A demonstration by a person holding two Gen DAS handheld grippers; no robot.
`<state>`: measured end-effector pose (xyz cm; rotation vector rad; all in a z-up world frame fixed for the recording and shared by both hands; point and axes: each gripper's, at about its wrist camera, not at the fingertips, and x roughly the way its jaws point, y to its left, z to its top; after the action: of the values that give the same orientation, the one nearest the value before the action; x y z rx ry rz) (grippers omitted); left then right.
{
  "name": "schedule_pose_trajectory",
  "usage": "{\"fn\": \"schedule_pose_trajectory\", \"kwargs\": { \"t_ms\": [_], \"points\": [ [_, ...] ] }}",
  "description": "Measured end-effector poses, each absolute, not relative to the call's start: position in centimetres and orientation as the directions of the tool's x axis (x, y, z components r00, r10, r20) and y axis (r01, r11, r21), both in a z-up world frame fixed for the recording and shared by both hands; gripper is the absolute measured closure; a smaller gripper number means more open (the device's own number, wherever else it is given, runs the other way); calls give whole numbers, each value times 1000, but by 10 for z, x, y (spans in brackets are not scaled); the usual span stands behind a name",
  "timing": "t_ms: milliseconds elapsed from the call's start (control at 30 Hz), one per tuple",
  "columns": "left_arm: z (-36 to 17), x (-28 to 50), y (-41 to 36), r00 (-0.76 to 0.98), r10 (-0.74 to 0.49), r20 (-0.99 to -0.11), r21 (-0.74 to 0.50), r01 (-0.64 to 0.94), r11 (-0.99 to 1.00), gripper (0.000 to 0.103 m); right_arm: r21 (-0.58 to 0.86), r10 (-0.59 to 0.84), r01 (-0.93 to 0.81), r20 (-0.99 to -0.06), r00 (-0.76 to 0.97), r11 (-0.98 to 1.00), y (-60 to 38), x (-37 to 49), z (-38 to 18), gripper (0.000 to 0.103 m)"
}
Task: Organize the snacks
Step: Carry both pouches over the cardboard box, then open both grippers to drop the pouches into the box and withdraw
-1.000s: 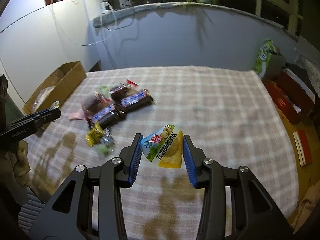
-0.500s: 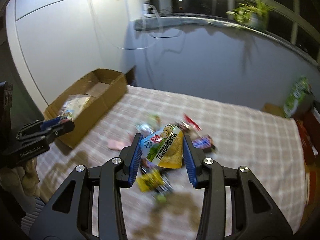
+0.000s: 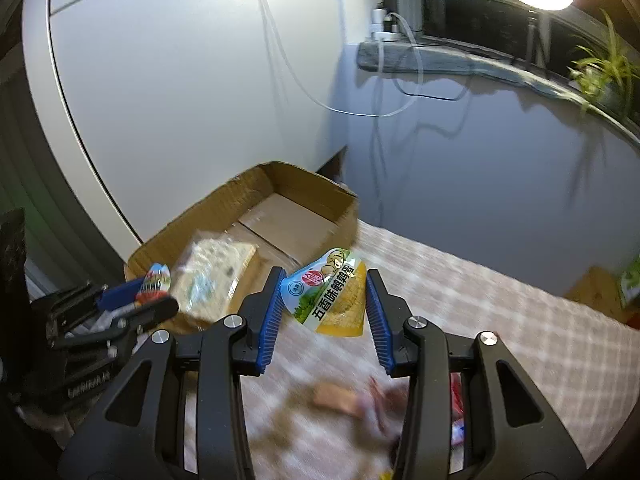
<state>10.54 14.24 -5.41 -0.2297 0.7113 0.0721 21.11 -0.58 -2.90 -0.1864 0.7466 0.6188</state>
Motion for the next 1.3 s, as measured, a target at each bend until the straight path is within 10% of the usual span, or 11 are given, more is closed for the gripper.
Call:
{"fn": "schedule_pose_trajectory", "kwargs": {
  "t_ms": [933,1067,1300],
  "points": [
    [-70,117,182,730,43,-682,-201,-244,949,61,56,440,-633,-766,469,772,85,279,-82,57],
    [-69,117,183,730,50,-681,-196,-248,949,57,57,449,-635,-755,478,771,84,277,-79,35],
    [-64,113,180,740,51,-671,-194,-242,951,56,48,455,-640,-744,489,767,84,271,-72,30]
  ]
}}
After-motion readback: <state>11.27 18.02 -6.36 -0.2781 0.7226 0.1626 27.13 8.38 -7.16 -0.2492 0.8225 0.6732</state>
